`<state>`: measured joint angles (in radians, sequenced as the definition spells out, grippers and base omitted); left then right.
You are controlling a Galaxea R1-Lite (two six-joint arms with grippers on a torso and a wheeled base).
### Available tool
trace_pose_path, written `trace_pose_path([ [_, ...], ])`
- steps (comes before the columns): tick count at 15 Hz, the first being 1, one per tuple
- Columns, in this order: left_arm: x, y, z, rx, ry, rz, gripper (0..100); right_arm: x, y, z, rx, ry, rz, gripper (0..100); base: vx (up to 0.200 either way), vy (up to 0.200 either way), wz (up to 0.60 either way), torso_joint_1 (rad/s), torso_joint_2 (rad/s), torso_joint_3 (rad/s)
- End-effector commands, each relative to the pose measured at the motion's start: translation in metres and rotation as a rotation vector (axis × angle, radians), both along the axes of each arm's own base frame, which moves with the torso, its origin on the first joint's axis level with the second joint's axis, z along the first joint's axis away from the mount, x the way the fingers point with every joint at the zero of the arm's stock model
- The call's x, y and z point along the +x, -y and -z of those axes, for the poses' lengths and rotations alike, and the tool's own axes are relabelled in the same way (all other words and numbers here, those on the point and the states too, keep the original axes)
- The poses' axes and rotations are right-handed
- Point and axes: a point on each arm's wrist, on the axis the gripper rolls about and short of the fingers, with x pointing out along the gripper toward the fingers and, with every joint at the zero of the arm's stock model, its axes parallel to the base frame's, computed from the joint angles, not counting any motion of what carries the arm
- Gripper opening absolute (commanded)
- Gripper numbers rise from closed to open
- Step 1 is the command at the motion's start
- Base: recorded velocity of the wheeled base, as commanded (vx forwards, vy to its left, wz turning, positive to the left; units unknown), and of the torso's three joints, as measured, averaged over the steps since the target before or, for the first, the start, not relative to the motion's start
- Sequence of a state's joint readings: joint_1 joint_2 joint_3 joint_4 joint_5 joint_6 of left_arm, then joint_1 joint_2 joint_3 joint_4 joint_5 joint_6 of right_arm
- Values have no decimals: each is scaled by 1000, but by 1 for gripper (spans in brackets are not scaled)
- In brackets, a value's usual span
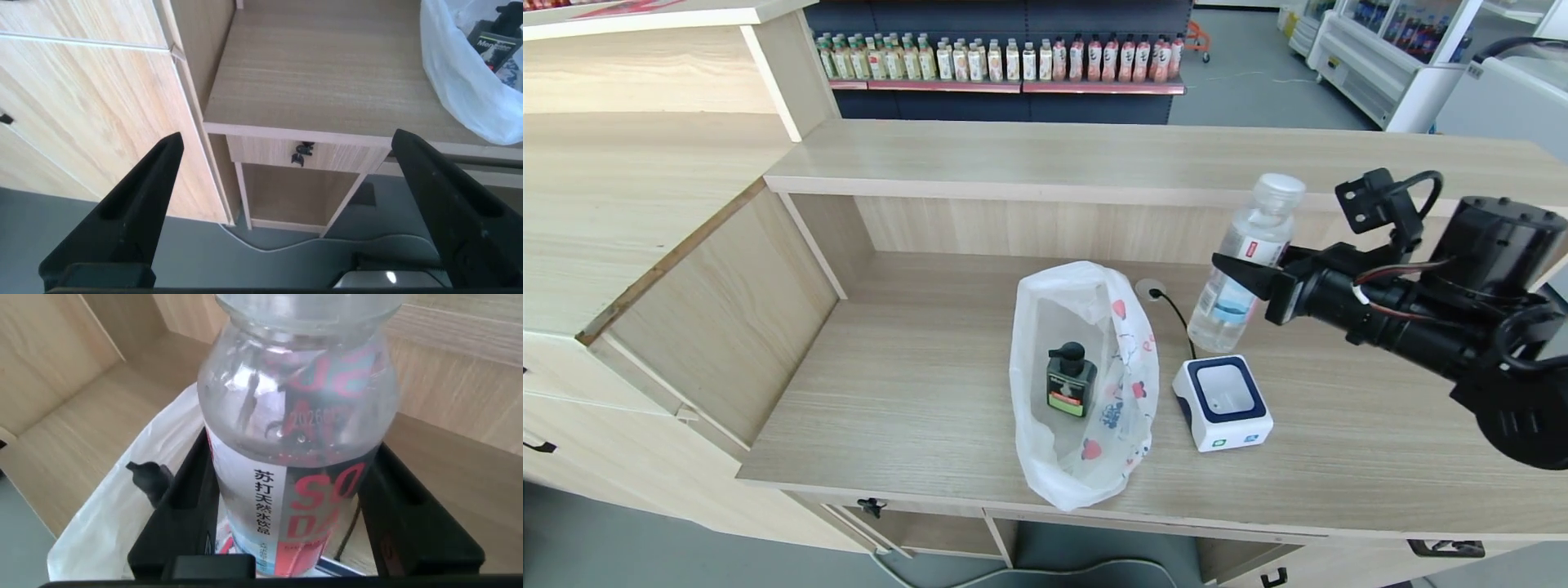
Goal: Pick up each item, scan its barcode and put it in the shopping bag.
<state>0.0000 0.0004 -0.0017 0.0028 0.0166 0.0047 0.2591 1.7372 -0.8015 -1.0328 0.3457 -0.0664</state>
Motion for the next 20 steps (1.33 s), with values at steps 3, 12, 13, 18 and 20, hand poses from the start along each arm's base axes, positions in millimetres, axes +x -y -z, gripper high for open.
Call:
trace_pose_path([
  [3,0,0,0,0,0,0,100,57,-40,33,-7,1,-60,0,0,0,0,0,0,0],
  [12,0,0,0,0,0,0,100,95,-91,81,-24,43,-143,0,0,0,0,0,0,0],
  [13,0,0,1,0,-2,0,100,98,-94,85,-26,43,-146,0,0,0,0,0,0,0],
  [18,0,0,0,0,0,0,100,104,-104,106,-50,89,-158,0,0,0,0,0,0,0],
  [20,0,0,0,0,0,0,100,106,-105,117,-50,93,-157,0,0,0,0,0,0,0],
])
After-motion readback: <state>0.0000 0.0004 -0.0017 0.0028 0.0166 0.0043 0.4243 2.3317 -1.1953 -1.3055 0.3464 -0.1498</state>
